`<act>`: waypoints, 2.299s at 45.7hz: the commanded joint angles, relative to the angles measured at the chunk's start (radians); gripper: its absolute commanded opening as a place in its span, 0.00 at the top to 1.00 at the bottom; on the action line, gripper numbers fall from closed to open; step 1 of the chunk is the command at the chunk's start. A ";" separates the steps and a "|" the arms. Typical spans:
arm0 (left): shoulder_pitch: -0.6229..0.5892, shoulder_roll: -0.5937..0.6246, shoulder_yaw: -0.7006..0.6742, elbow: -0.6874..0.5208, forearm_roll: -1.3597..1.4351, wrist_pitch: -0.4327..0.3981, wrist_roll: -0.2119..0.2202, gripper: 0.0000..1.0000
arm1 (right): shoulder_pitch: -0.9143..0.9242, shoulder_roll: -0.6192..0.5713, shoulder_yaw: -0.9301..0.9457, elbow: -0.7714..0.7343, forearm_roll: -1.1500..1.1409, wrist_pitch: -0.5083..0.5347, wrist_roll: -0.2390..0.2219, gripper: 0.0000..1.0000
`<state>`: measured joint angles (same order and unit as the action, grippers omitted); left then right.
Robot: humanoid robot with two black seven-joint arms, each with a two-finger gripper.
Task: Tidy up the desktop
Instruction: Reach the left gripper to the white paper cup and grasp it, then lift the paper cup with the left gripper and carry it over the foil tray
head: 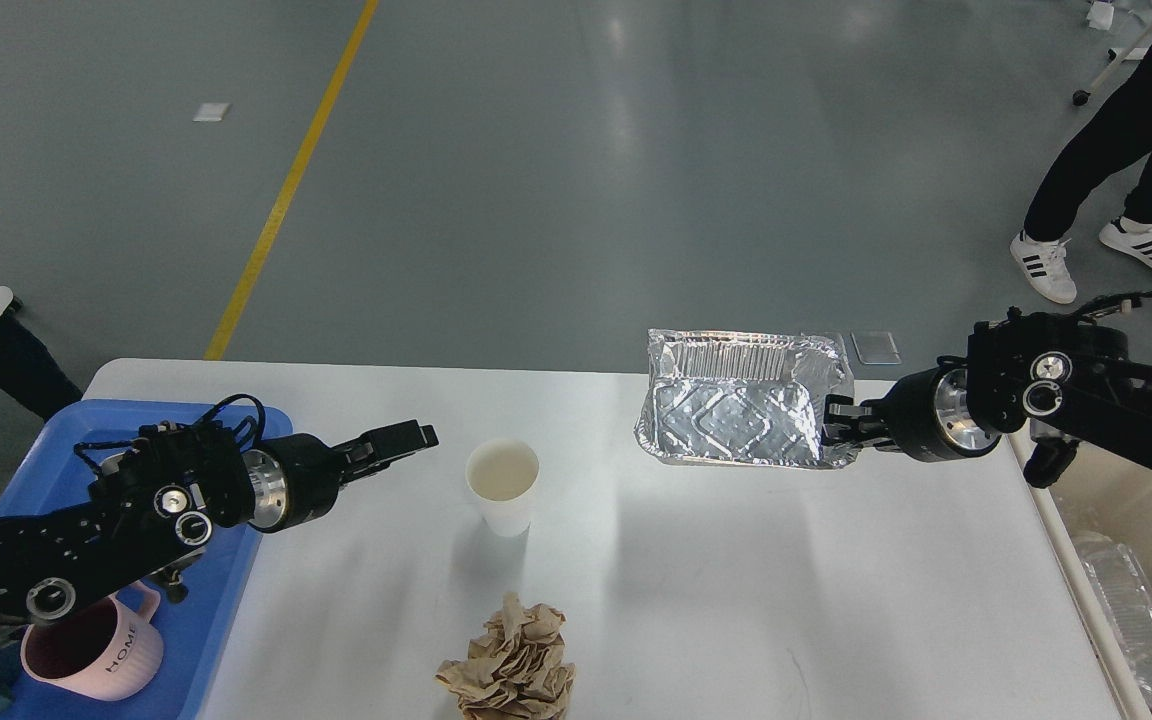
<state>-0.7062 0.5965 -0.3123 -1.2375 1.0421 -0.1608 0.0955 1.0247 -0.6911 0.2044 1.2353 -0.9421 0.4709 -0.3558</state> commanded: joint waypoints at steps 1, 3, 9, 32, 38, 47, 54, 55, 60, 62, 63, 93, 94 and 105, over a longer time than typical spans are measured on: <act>-0.041 -0.136 0.035 0.079 0.004 0.000 -0.003 0.03 | 0.000 -0.004 0.001 0.000 0.000 0.000 0.000 1.00; -0.053 -0.158 0.054 0.104 0.003 0.000 -0.003 0.03 | 0.000 -0.008 0.000 0.000 -0.001 0.000 0.000 1.00; -0.072 -0.202 0.114 0.157 0.001 0.004 -0.003 0.04 | -0.002 -0.021 0.001 0.012 -0.001 0.000 0.000 1.00; -0.072 -0.225 0.133 0.182 0.003 0.003 0.012 0.55 | -0.002 -0.019 0.001 0.012 -0.001 -0.001 0.000 1.00; -0.078 -0.228 0.176 0.184 -0.010 0.001 0.007 0.77 | -0.003 -0.019 0.001 0.012 -0.001 -0.001 0.000 1.00; -0.084 -0.227 0.182 0.184 -0.013 -0.005 0.000 0.99 | -0.005 -0.019 0.001 0.012 -0.001 -0.001 0.000 1.00; -0.101 -0.213 0.180 0.174 -0.016 -0.042 -0.002 1.00 | -0.005 -0.015 0.001 0.010 -0.001 -0.001 0.000 1.00; -0.105 -0.208 0.180 0.170 -0.016 -0.048 -0.002 1.00 | -0.005 -0.013 0.001 0.010 -0.001 -0.001 0.000 1.00; -0.121 -0.164 0.180 0.138 -0.017 -0.057 0.003 1.00 | -0.005 -0.010 0.001 0.009 -0.001 -0.001 0.000 1.00; -0.127 -0.136 0.180 0.107 -0.017 -0.060 0.003 1.00 | -0.005 -0.010 0.001 0.009 -0.001 -0.001 0.000 1.00; -0.133 -0.121 0.180 0.089 -0.017 -0.062 0.006 1.00 | -0.005 -0.011 0.001 0.009 -0.001 -0.001 0.000 1.00; -0.489 0.341 0.180 -0.241 -0.057 -0.227 0.023 1.00 | -0.005 0.007 0.001 0.007 -0.001 -0.001 0.000 1.00; -0.498 0.341 0.180 -0.241 -0.057 -0.230 0.023 1.00 | -0.005 0.007 0.001 0.007 -0.001 -0.001 0.000 1.00; -0.579 0.275 0.179 -0.205 -0.065 -0.246 0.018 1.00 | -0.005 0.007 0.001 0.010 -0.001 -0.001 0.000 1.00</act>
<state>-1.2449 0.9205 -0.1323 -1.4678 0.9842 -0.4029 0.1184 1.0201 -0.6840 0.2056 1.2439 -0.9432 0.4691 -0.3559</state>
